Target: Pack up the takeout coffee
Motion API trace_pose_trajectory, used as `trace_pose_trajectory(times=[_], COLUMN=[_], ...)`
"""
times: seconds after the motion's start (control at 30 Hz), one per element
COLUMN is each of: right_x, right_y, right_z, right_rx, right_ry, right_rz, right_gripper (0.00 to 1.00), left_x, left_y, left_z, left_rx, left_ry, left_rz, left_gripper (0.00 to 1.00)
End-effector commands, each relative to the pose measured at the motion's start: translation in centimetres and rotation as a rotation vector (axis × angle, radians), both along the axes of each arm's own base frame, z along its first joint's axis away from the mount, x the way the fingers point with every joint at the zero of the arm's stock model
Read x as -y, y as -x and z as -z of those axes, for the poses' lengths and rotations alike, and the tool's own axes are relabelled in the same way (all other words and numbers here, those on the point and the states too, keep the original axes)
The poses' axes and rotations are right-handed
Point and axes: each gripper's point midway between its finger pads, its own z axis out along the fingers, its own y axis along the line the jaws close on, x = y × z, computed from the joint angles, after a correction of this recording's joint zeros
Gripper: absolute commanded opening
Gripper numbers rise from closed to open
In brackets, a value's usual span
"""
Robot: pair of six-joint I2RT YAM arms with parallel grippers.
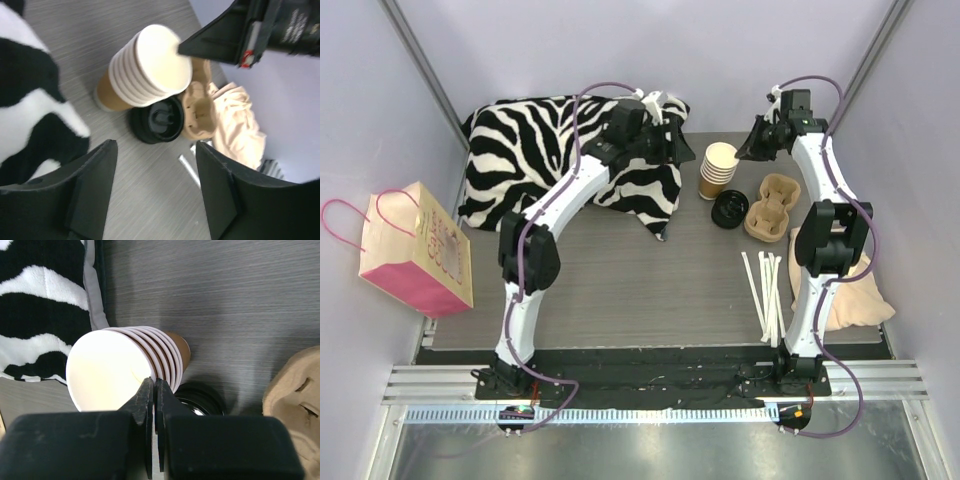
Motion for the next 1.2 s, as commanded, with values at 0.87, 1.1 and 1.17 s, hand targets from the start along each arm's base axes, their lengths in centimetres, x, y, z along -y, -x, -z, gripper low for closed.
trace_pose_trajectory(times=[0.87,1.1,1.17], right_x=[-2.2,-1.7,-1.9], right_y=[1.3,1.2,1.3], right_z=[-6.3,-10.4,-11.3], right_rx=[0.153,0.248,0.267], right_ry=[-0.04,-0.007,-0.011], right_rz=[-0.041,-0.04,-0.05], right_gripper=[0.01,0.01,0.01], left_x=[6.6,5.4,5.0], left_y=[-2.9,-2.8,-2.8], left_z=[-1.4,-6.4,-7.6], left_rx=[-0.008,0.102,0.12], left_ry=[0.275,0.308,0.316], left_rz=[0.001,-0.001,-0.006], left_gripper=[0.56,0.63,0.64])
